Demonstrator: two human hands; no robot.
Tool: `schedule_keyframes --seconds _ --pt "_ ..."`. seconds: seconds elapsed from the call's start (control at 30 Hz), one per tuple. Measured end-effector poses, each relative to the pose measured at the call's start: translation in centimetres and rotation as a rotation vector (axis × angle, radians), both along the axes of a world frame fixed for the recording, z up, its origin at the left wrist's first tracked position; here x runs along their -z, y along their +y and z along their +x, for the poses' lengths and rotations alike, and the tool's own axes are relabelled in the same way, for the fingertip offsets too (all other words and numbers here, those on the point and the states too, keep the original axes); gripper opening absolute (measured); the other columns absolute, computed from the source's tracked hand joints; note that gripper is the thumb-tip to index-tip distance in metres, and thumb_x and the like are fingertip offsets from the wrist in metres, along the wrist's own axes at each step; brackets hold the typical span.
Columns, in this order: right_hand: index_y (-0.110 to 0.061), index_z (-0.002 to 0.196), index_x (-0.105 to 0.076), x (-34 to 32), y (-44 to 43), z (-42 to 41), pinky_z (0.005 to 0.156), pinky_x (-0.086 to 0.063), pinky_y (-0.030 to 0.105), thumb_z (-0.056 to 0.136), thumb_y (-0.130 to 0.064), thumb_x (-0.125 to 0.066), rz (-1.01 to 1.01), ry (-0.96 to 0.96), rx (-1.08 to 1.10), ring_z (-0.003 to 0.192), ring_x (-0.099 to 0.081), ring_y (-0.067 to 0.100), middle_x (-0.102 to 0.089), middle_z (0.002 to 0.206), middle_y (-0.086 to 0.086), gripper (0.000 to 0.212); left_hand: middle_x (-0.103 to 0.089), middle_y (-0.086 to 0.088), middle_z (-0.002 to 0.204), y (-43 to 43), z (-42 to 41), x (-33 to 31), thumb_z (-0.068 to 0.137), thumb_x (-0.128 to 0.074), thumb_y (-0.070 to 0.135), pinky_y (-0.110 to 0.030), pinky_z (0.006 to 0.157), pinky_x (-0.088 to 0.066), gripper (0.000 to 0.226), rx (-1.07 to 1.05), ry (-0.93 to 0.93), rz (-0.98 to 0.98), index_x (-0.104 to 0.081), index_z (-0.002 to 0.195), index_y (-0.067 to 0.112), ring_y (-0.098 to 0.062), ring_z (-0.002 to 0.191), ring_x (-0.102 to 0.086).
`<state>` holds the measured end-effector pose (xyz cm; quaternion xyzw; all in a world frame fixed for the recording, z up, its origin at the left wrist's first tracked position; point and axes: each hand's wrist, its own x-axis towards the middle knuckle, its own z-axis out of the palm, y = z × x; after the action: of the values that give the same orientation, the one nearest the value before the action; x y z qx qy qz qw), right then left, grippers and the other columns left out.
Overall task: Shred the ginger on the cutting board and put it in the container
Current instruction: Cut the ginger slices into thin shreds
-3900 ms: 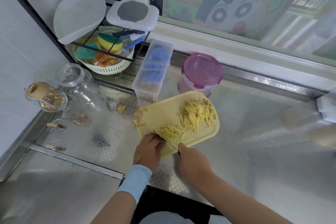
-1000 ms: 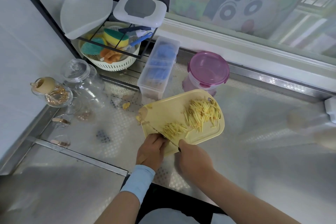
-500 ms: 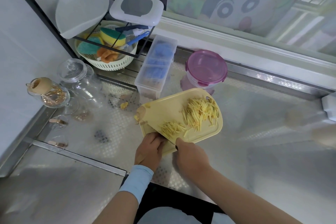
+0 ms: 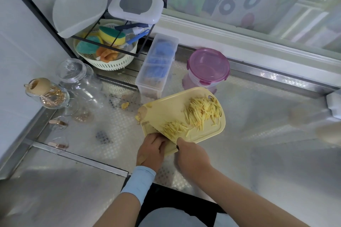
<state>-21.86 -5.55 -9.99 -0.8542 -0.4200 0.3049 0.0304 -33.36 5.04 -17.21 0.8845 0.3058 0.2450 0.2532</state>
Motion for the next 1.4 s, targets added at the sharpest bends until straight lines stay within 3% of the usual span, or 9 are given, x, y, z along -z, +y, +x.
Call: schedule_keyframes --seconds 0.13,0.3,0.47,0.57,0.73,0.93,1.13,1.3,1.4 --pt "-0.024 0.093 -0.032 -0.5 -1.0 0.0 0.057 -0.038 0.035 0.096 -0.020 -0.043 0.023 -0.004 -0.001 0.068 -0.050 0.029 -0.044 0.073 -0.002 0.012 -0.064 -0.005 0.093 0.0 0.0 0.1 0.087 -0.050 0.024 -0.025 0.064 -0.047 0.025 -0.004 0.020 0.021 -0.072 0.083 0.012 -0.018 0.090 -0.052" --pt "-0.022 0.092 -0.032 -0.5 -2.2 -0.3 0.048 -0.028 0.033 0.097 -0.022 -0.044 0.013 -0.002 0.026 0.058 -0.045 0.020 -0.047 0.070 0.000 0.012 -0.064 -0.006 0.091 0.0 0.1 0.5 0.087 -0.050 0.024 -0.029 0.062 -0.050 0.025 -0.009 0.022 -0.012 -0.071 0.083 0.011 -0.019 0.089 -0.052" --pt "-0.024 0.095 -0.031 0.1 -0.8 -0.4 0.061 -0.041 0.035 0.096 -0.018 -0.042 0.012 0.010 0.009 0.073 -0.052 0.028 -0.050 0.081 -0.001 0.013 -0.064 -0.005 0.093 -0.2 0.1 0.2 0.089 -0.050 0.025 -0.028 0.066 -0.046 0.026 -0.013 0.000 -0.032 -0.071 0.085 0.011 -0.020 0.090 -0.054" --pt "-0.025 0.094 -0.031 0.1 -0.2 -0.2 0.061 -0.045 0.036 0.093 -0.012 -0.041 0.008 0.023 0.020 0.074 -0.056 0.032 -0.053 0.082 0.003 0.016 -0.063 -0.006 0.095 -0.2 0.1 0.0 0.089 -0.050 0.023 -0.023 0.068 -0.042 0.026 -0.008 -0.011 -0.016 -0.071 0.086 0.010 -0.020 0.091 -0.052" --pt "-0.026 0.093 -0.029 -0.3 -1.4 0.0 0.056 -0.037 0.034 0.097 -0.021 -0.042 0.026 0.023 0.010 0.067 -0.051 0.027 -0.049 0.076 -0.001 0.015 -0.063 -0.007 0.094 -0.3 0.1 0.2 0.089 -0.050 0.023 -0.029 0.060 -0.048 0.026 -0.027 0.018 0.013 -0.071 0.085 0.010 -0.021 0.091 -0.052" --pt "-0.026 0.090 -0.029 -0.7 -3.0 -0.2 0.048 -0.022 0.030 0.099 -0.025 -0.039 0.036 0.033 0.033 0.059 -0.042 0.017 -0.044 0.071 -0.003 0.014 -0.063 -0.008 0.092 -0.5 0.1 0.2 0.088 -0.048 0.022 -0.030 0.063 -0.049 0.026 -0.037 0.016 0.010 -0.070 0.083 0.008 -0.023 0.090 -0.053" --pt "-0.022 0.094 -0.035 0.0 -1.2 -0.1 0.059 -0.036 0.034 0.097 -0.018 -0.042 0.016 0.030 0.017 0.071 -0.049 0.028 -0.048 0.078 0.000 0.008 -0.063 -0.008 0.095 -0.7 0.2 0.1 0.090 -0.049 0.022 -0.026 0.068 -0.045 0.026 -0.039 -0.002 -0.006 -0.071 0.086 0.008 -0.023 0.092 -0.054" --pt "-0.024 0.093 -0.033 -0.4 -1.6 0.2 0.061 -0.037 0.035 0.096 -0.019 -0.043 0.029 0.036 0.015 0.073 -0.051 0.030 -0.045 0.076 -0.002 0.011 -0.062 -0.006 0.092 -0.9 0.2 -0.1 0.089 -0.049 0.024 -0.027 0.066 -0.045 0.026 -0.079 0.021 -0.026 -0.071 0.084 0.011 -0.022 0.091 -0.052" --pt "-0.023 0.093 -0.033 -0.9 -2.6 0.0 0.054 -0.033 0.034 0.096 -0.020 -0.042 0.016 0.025 0.017 0.065 -0.047 0.025 -0.045 0.072 -0.002 0.010 -0.062 -0.007 0.092 -1.0 0.2 0.1 0.088 -0.050 0.023 -0.028 0.067 -0.044 0.024 -0.097 0.025 -0.017 -0.070 0.083 0.010 -0.022 0.091 -0.051"
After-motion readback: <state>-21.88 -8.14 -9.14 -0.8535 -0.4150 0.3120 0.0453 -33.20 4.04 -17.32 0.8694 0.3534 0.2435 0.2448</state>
